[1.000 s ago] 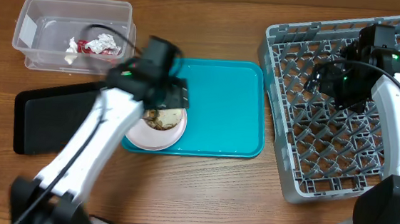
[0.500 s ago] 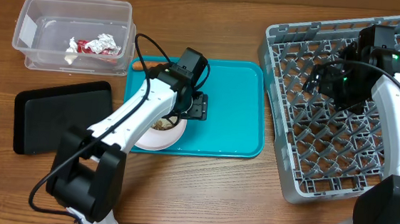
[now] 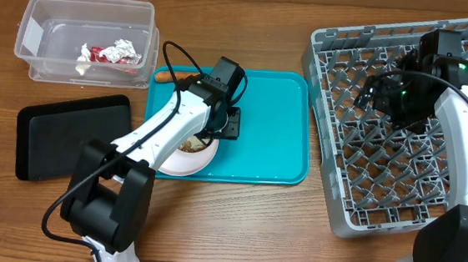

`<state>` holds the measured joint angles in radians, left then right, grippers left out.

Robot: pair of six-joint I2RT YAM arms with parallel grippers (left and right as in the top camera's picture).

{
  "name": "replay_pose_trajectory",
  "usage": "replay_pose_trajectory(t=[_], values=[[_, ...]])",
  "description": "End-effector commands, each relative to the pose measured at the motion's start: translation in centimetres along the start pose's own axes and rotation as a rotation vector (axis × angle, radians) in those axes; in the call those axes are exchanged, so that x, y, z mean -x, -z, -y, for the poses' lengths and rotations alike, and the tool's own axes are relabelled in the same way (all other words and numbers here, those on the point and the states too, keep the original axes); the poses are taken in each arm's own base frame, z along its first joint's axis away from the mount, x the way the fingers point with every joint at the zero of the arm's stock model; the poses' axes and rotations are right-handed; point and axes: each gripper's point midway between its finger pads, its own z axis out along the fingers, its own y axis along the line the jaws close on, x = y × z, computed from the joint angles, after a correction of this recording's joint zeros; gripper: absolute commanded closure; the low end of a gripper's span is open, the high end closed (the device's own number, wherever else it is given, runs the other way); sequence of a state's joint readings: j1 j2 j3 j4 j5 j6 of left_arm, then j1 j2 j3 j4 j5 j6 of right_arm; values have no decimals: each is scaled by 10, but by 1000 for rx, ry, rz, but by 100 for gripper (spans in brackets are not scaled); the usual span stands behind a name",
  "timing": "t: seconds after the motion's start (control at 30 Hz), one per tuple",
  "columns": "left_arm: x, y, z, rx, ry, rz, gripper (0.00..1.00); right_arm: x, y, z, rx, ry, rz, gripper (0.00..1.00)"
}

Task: Sort waste into correct bins and load items into the dishwasher
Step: 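Reach the left gripper to the small pink rice bowl and grasp it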

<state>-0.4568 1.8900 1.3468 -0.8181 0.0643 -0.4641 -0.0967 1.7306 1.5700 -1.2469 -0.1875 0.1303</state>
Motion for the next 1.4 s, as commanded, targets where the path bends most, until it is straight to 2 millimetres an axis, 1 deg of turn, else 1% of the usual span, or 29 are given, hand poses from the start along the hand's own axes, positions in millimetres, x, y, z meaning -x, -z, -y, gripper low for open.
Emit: replay_pose_trajectory(t=[0.0,0.07,0.2,0.27,0.33,0.37,0.43,0.57,0.7,0.93,1.1,1.27,1.33,1.37], values=[[-5,-13,-3,23,-9,-32,57,1,2,-3,14,11,6,2],[-8,-19,-5,34,-8,-49,59,1,2,-3,14,11,6,1],[-13,-25,-11,59,-7,-77,72,1,2,-3,14,11,6,1],[-13,-25,-10,59,-7,-76,75,1,2,-3,14,11,6,1],[-13,-25,-11,59,-5,-76,86,1,2,-3,14,11,6,1],[-13,-25,-11,59,-5,-77,91,1,2,-3,14,11,6,1],[-13,-23,-11,62,-9,-81,96,1,2,-3,14,11,6,1],[-8,-15,-12,80,-12,-77,96,1,2,-3,14,11,6,1],[1,-1,-17,130,-15,-58,96,1,2,-3,14,11,6,1],[2,10,-19,158,-5,-65,96,1,2,-3,14,11,6,1],[4,28,-32,244,33,-61,96,1,2,-3,14,11,6,1],[10,51,-41,264,57,-47,96,1,2,-3,14,11,6,1],[12,62,-52,264,103,-35,96,1,2,-2,10,11,7,1],[13,73,-65,260,145,-28,96,1,2,0,-4,11,9,1]])
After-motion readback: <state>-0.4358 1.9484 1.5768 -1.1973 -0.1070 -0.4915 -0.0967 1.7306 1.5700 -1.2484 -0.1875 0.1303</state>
